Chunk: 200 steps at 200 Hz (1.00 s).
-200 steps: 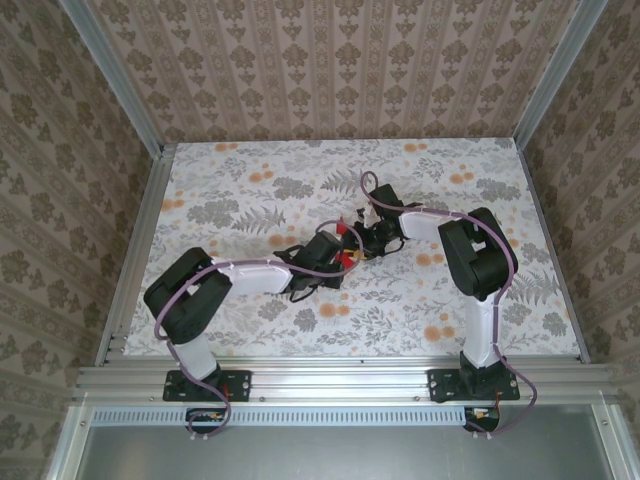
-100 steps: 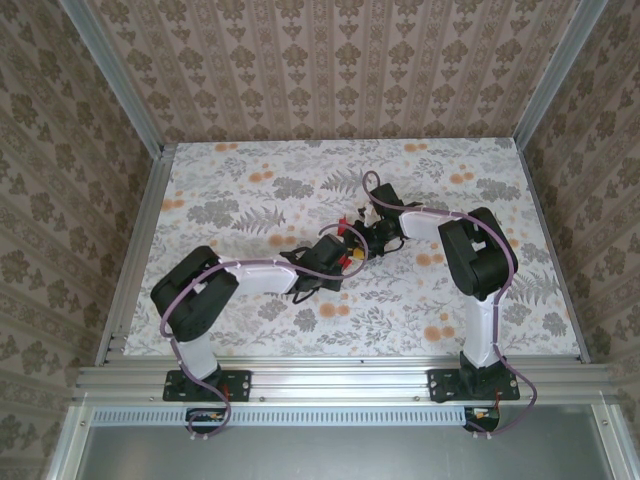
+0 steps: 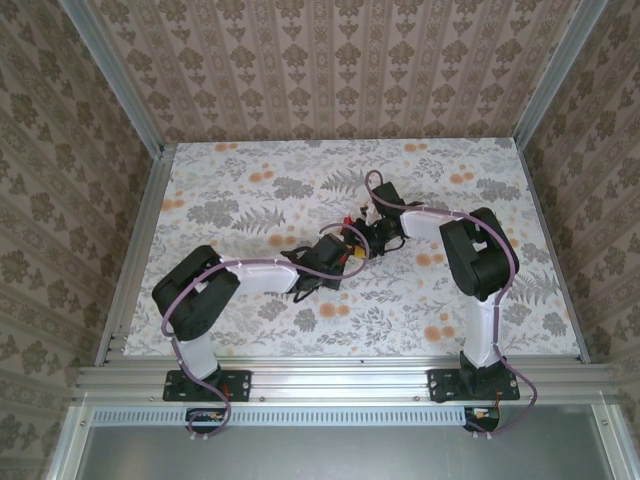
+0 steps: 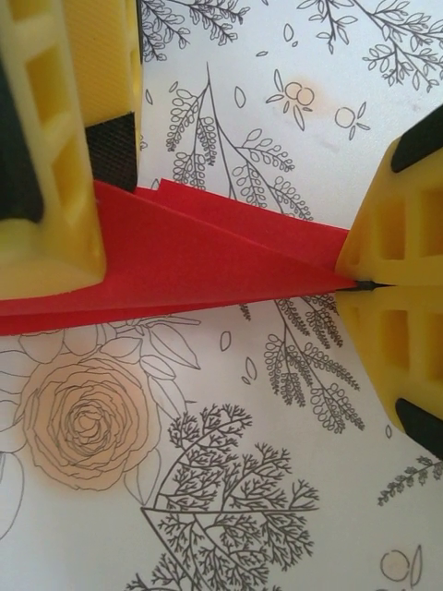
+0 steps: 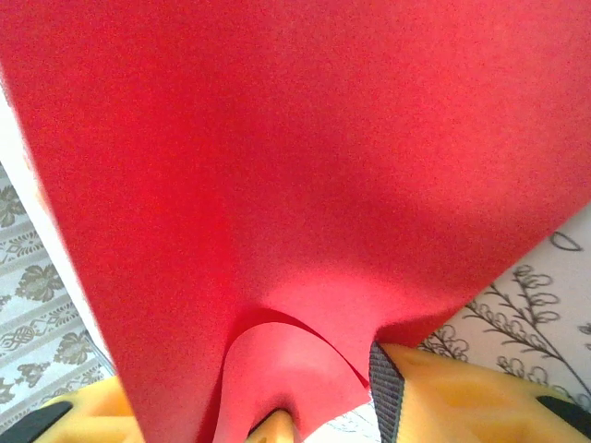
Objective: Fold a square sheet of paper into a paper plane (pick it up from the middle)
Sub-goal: Fold the wing for the fifth time at the center of the table.
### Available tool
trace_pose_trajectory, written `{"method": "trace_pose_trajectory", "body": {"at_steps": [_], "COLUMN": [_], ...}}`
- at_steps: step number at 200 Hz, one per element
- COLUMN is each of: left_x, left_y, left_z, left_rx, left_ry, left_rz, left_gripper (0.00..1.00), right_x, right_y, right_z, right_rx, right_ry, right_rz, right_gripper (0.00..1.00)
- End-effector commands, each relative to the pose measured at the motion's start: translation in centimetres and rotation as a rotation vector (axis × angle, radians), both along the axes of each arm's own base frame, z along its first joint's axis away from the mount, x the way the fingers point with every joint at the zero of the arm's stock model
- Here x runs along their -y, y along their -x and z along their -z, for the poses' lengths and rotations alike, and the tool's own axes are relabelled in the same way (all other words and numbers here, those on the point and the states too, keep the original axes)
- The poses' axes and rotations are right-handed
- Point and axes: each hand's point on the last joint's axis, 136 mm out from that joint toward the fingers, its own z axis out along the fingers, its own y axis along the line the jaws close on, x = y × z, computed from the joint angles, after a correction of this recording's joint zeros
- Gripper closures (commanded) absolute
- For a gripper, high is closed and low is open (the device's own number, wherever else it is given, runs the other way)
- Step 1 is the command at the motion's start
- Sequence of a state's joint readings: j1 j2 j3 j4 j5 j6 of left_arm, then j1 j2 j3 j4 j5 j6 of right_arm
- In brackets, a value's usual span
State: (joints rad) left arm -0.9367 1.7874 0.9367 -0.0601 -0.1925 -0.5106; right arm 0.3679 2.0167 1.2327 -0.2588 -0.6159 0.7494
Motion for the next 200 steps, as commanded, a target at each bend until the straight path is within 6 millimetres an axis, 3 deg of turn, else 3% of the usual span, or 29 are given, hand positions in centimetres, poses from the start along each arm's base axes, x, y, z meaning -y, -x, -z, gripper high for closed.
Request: {"method": "trace_pose_trajectory", "body": {"at_steps": [1,78,150,200], "left_x": [-0.4,-0.4,-0.4,-0.2], "left_y": [0.2,0.2,0.1,0.1], "left_z": [0.9,1.6,2.3,2.2], "left_rx": [0.017,0.126,0.159,0.168], "left_ry": [-0.072,-0.164,-0.213,-0.216], "left_rz": [0.053,0.244,0.275,0.275], "left_gripper": [0.95,0.98,1.0,1.0], "right_x": [1.9,0.9,-0.3,-0.7], "right_y": [-0.5,-1.6,0.2,0.3], "right_z": [-0.6,-4.0,-1.7,-0.4], "right_rx": [-0.02,-0.054,-0.145,-0.169], "right_ry": [0.059,-0.066,-0.02,0.011], "right_rz": [0.086,0.279,0.283,0.266], "right_gripper": [0.52,0.46,0.46,0.49]}}
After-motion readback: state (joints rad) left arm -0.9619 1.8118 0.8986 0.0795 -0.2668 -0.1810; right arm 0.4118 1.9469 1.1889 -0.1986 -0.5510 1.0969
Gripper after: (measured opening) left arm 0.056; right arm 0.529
